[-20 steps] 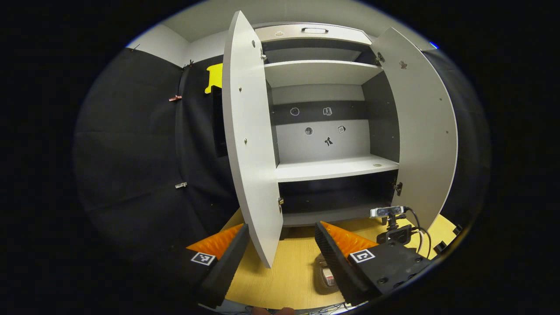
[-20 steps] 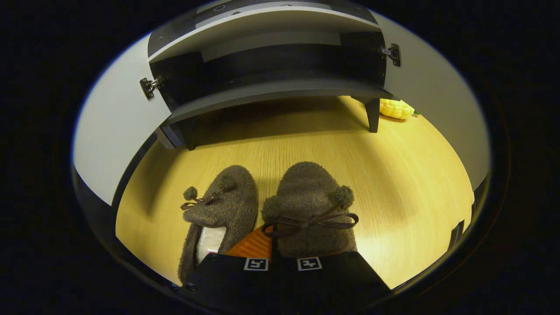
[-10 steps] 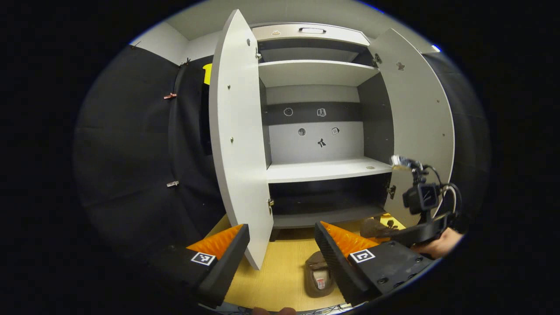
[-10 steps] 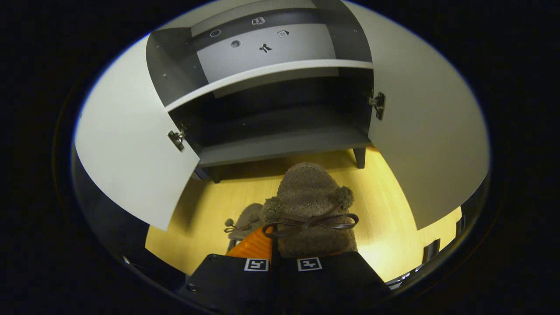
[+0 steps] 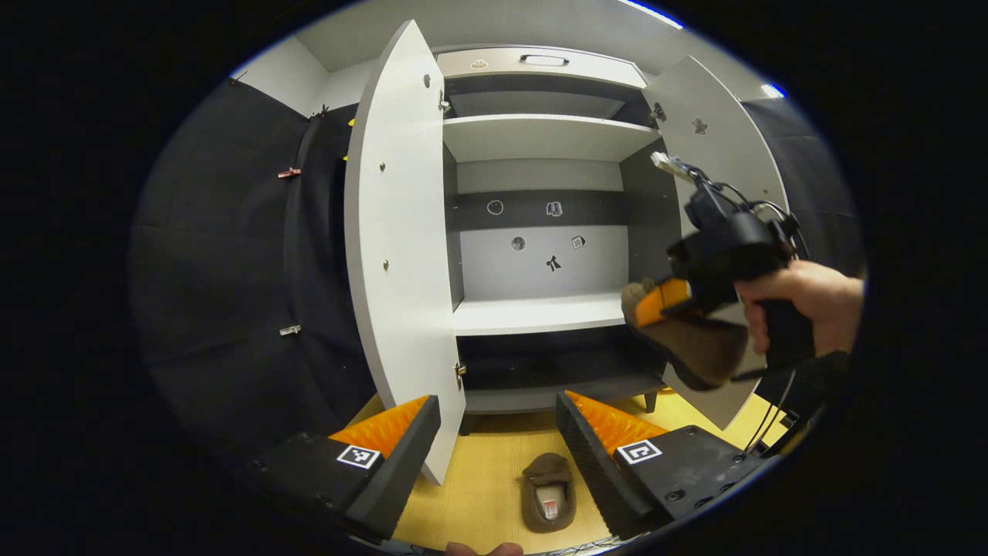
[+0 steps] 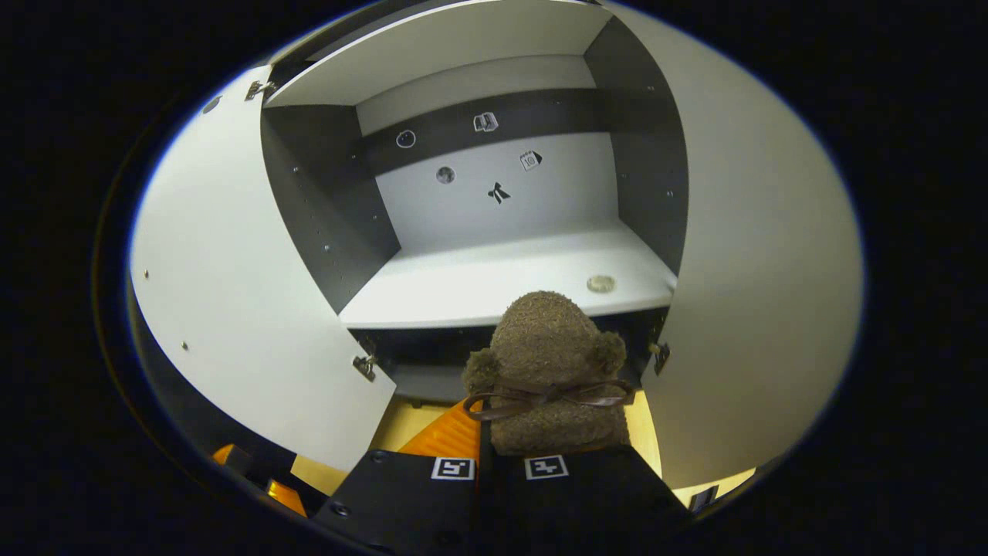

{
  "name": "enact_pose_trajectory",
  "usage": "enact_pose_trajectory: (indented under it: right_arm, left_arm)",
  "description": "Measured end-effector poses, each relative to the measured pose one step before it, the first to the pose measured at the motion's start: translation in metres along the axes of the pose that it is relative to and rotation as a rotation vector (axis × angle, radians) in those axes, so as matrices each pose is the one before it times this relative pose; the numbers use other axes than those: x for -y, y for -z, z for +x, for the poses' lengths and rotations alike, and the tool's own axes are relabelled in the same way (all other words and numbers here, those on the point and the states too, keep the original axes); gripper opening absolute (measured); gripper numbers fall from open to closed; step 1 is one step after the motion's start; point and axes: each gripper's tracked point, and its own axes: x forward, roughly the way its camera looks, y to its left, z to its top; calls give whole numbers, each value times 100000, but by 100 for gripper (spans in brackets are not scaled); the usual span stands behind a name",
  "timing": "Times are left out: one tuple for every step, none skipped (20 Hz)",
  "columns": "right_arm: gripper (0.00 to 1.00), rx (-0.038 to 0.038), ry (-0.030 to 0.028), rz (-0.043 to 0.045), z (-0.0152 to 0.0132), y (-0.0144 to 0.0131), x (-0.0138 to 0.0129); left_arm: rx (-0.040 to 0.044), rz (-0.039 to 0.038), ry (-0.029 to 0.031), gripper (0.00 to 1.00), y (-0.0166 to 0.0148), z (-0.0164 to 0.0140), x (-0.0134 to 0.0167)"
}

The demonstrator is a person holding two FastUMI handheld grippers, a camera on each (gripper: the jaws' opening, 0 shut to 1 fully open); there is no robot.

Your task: Grab one shoe with the right hand and put it into the shoe cabinet, grab the other shoe with the left hand and put it into the shoe cabinet; then close the right door with the right hand and the left door with the left hand.

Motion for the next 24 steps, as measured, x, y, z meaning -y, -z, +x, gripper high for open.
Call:
enact_pose_trajectory:
  right_arm:
    - [9, 2316, 259, -839, 867, -1867, 42]
    - [9, 1827, 302, 3, 1040, -1614, 191]
    - [9, 1013, 248, 597, 1068, -1473, 131]
    - [9, 946, 223, 1298, 1060, -1219, 29]
    - [9, 1476, 291, 850, 1304, -1113, 151]
    - [9, 1247, 578, 449, 1356, -1077, 258]
    - [9, 709, 200, 558, 1598, -827, 172]
    - [9, 505, 297, 502, 1449, -747, 315]
    - [9, 262, 795, 451, 1520, -533, 432]
    - [9, 761, 808, 850, 1552, -510, 369]
    - [9, 592, 603, 1175, 1443, -426, 209]
    - [9, 647, 311, 1343, 1277, -397, 157]
    - [9, 1203, 451, 1189, 1117, -403, 251]
    - [9, 780, 800, 943, 1040, -364, 242]
    - [9, 785, 769, 199, 1118, -333, 284]
    - [9, 318, 830, -136, 1045, -139, 289]
    - [9, -183, 688, -184, 893, 57, 284]
    - [9, 233, 994, 81, 961, -27, 294]
    - [9, 80, 1051, 426, 866, 2, 246]
    - [8, -406, 1052, 529, 645, 128, 213]
    - [8, -553, 1020, -29, 653, 428, 213]
    - [9, -877, 139, -220, 275, 254, 87]
    - [9, -770, 66, -121, 611, 392, 49]
    - [2, -36, 453, -470, 200, 75, 46]
  left_arm:
    - [106, -250, 155, 95, -152, 124, 43]
    - [43, -30, 41, 95, -74, 107, 99]
    - [-88, 119, -62, 95, -92, 100, 7]
    - [-89, 67, -209, 95, 57, 57, -23]
    - [-215, -155, 67, 96, -38, 89, 49]
    - [-163, -284, 143, 96, 56, 92, 92]
    - [-140, -221, 22, 96, -92, 134, 86]
    - [-78, -31, -399, 95, 105, 18, -86]
    - [-17, 201, 54, 95, -101, 177, 63]
    - [-82, 463, -226, 96, 17, 147, -38]
    - [-93, 478, -913, 96, -27, 204, -269]
    - [-334, 236, -912, 96, 150, 119, -273]
    - [-345, -192, -721, 95, 119, 132, -221]
    - [-645, -315, -502, 95, 201, 159, -117]
    - [-579, -302, -696, 95, 237, 118, -177]
    - [-733, -244, -1137, 95, 393, 116, -296]
    - [-941, -244, -971, 95, 351, 114, -233]
    - [-826, -416, -731, 95, 467, 63, -170]
    - [-963, -487, -487, 95, 408, 24, -77]
    - [-1056, -408, -569, 96, 449, 18, -114]
    - [-1081, -221, -432, 96, 338, 6, -69]
    - [-1030, -47, -317, 96, 395, 8, -33]
    - [-869, 190, -396, 96, 201, 27, -90]
    - [-792, 272, -700, 96, 257, -44, -93]
